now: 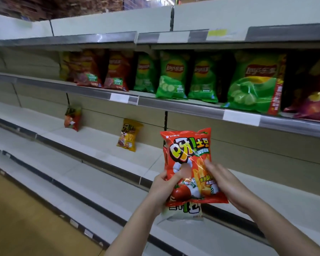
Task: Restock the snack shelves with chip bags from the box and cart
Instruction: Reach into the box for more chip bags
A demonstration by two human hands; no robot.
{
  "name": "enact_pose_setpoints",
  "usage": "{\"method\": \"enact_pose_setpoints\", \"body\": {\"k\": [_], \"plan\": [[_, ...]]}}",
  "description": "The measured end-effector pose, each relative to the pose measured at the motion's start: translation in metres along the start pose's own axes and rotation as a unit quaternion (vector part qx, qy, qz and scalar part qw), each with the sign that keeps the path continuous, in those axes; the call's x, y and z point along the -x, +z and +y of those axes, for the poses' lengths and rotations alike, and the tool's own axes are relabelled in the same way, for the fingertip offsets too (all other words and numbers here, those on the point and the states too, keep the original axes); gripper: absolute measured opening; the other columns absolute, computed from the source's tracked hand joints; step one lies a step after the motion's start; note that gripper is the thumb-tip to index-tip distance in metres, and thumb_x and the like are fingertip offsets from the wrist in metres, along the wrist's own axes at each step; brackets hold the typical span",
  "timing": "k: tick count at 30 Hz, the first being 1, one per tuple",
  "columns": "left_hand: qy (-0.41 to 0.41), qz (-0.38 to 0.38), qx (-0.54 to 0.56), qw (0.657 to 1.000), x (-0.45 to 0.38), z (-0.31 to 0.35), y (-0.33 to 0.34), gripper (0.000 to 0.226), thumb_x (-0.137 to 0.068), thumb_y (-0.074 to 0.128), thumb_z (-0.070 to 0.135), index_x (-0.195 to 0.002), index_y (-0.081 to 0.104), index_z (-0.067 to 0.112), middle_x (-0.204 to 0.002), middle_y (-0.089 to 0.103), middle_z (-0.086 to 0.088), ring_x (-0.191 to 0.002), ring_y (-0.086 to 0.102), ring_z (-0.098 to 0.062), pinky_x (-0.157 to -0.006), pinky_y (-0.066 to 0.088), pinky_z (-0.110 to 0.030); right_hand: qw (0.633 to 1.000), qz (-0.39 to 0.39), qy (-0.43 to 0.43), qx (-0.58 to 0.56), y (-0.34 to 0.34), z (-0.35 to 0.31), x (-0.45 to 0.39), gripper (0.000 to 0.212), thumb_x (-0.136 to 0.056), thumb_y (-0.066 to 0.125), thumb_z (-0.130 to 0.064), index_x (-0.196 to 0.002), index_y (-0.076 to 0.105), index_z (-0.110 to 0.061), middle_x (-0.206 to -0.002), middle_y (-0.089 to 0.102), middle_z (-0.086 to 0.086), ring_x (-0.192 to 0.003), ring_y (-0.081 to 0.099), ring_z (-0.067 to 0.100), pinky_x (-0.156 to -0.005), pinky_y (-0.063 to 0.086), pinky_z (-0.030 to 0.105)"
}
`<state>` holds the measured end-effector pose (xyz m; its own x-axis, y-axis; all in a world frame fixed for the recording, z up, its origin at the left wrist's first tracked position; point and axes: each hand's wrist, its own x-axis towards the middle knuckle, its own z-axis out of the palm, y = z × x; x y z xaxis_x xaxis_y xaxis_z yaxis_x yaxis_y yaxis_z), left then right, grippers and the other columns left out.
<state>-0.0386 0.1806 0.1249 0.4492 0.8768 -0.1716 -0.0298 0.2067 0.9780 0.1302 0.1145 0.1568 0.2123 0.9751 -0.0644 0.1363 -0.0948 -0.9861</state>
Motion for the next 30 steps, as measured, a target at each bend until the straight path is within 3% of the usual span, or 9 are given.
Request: {"method": "enact_pose_setpoints", "body": {"k": [3,6,8,10,16,20,24,27,30], "plan": [[-0.003,0.015,-0.020,1.000,-0.029,0.002,-0.017,0.053,-0.073,0.072,0.054,-0.115,0.064,0.022,-0.097,0.075,-0.002,-0.084,0.074,-0.020,-0.073,0.060,-0.034,0.998,-0.008,-0.010,0.055,0.013,0.009,-0.038,0.081,-0.063,0.068,-0.061,-0.131,0.044,-0.022,-0.114,0.067,-0.004,-0.091,0.072,0.011,-0.075,0.056,0.026],[-0.019,0.011,-0.024,0.999,-0.065,0.007,-0.032,0.072,-0.070,0.054,0.073,-0.122,0.061,0.024,-0.104,0.074,-0.003,-0.092,0.073,-0.021,-0.082,0.059,-0.038,1.000,0.007,0.000,0.026,0.021,0.016,-0.084,0.085,-0.058,0.073,-0.061,-0.129,0.049,-0.022,-0.112,0.070,-0.002,-0.092,0.072,0.015,-0.082,0.058,0.036],[-0.048,-0.008,0.005,0.999,-0.091,0.013,-0.042,0.071,-0.082,0.031,0.077,-0.121,0.061,0.027,-0.104,0.075,-0.003,-0.089,0.073,-0.019,-0.067,0.060,-0.031,1.000,0.017,0.016,-0.013,0.023,0.022,-0.117,0.083,-0.057,0.076,-0.061,-0.126,0.054,-0.022,-0.110,0.072,0.000,-0.094,0.073,0.018,-0.090,0.056,0.045],[-0.078,-0.007,0.028,0.997,-0.117,0.020,-0.052,0.069,-0.087,0.024,0.075,-0.118,0.063,0.026,-0.100,0.075,-0.005,-0.083,0.074,-0.019,-0.056,0.057,-0.028,0.999,0.022,0.020,-0.035,0.023,0.026,-0.147,0.080,-0.056,0.077,-0.060,-0.124,0.056,-0.022,-0.109,0.073,0.000,-0.096,0.072,0.019,-0.095,0.053,0.048],[-0.078,0.064,0.010,0.995,-0.186,0.018,-0.077,0.044,-0.093,0.050,0.052,-0.102,0.070,0.014,-0.089,0.076,-0.009,-0.081,0.074,-0.025,-0.070,0.058,-0.033,0.998,0.002,0.032,-0.058,0.030,0.038,-0.217,0.075,-0.062,0.076,-0.056,-0.126,0.051,-0.024,-0.115,0.070,0.001,-0.098,0.071,0.019,-0.092,0.055,0.045],[-0.065,0.076,-0.005,0.995,-0.215,0.015,-0.097,0.024,-0.099,0.052,0.019,-0.116,0.068,0.014,-0.091,0.075,-0.007,-0.072,0.073,-0.019,-0.055,0.055,-0.026,0.996,-0.007,0.044,-0.075,0.035,0.048,-0.246,0.081,-0.058,0.079,-0.058,-0.126,0.053,-0.024,-0.115,0.071,0.003,-0.100,0.071,0.021,-0.093,0.055,0.047],[-0.063,0.081,-0.011,0.995,-0.241,0.017,-0.103,0.028,-0.096,0.049,0.001,-0.115,0.067,0.013,-0.095,0.070,-0.011,-0.056,0.068,-0.008,-0.044,0.050,-0.018,0.997,0.007,0.053,-0.057,0.033,0.060,-0.269,0.089,-0.052,0.084,-0.066,-0.125,0.055,-0.025,-0.114,0.072,0.001,-0.102,0.070,0.021,-0.097,0.052,0.048],[-0.066,0.053,0.016,0.996,-0.258,0.017,-0.103,0.024,-0.093,0.056,0.001,-0.104,0.070,0.018,-0.100,0.070,-0.010,-0.067,0.070,-0.014,-0.046,0.053,-0.021,0.996,0.033,0.046,-0.070,0.026,0.073,-0.275,0.086,-0.057,0.084,-0.062,-0.128,0.052,-0.023,-0.115,0.071,0.001,-0.103,0.070,0.020,-0.097,0.052,0.048],[-0.063,0.024,0.008,0.998,-0.272,0.014,-0.105,0.024,-0.090,0.062,0.002,-0.107,0.073,0.015,-0.102,0.071,-0.009,-0.077,0.070,-0.018,-0.050,0.054,-0.023,0.989,0.081,0.051,-0.110,0.011,0.091,-0.277,0.073,-0.069,0.079,-0.048,-0.129,0.048,-0.020,-0.117,0.069,0.004,-0.101,0.071,0.020,-0.090,0.056,0.042]]}}
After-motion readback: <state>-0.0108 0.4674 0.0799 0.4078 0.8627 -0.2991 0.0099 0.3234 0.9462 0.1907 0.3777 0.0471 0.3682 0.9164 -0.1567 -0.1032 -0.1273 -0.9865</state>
